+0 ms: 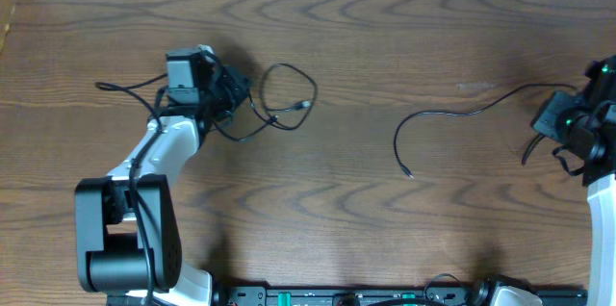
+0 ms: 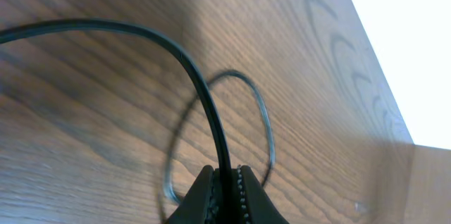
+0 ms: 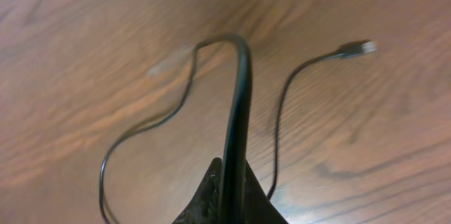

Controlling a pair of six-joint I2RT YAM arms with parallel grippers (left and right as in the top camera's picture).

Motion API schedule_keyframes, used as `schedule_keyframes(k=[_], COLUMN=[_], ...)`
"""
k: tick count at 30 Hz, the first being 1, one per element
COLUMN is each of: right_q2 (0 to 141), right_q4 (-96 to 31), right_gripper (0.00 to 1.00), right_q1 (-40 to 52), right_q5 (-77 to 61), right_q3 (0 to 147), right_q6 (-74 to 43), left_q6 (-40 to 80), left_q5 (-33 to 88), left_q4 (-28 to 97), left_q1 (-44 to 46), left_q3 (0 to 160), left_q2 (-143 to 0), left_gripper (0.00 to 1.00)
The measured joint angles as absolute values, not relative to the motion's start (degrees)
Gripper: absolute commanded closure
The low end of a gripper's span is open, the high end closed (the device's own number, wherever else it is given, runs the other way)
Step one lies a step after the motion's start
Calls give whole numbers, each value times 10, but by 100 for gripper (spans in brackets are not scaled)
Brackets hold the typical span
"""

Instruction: Untangle cables

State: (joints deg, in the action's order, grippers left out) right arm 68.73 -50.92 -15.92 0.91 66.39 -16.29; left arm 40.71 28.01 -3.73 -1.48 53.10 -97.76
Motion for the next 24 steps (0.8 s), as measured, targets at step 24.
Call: schedule_keyframes(k=[24], right_q2=[792], right_q4=[-368], right_gripper=[99], right_q1=[-177], right_q5=[54], right_q3=[812], right_q6=[-84], left_q6=[284], left_q5=[331], left_q4=[-5], left_q1=[136], left_q3=[531], left_q2=[-976], left_gripper=[91])
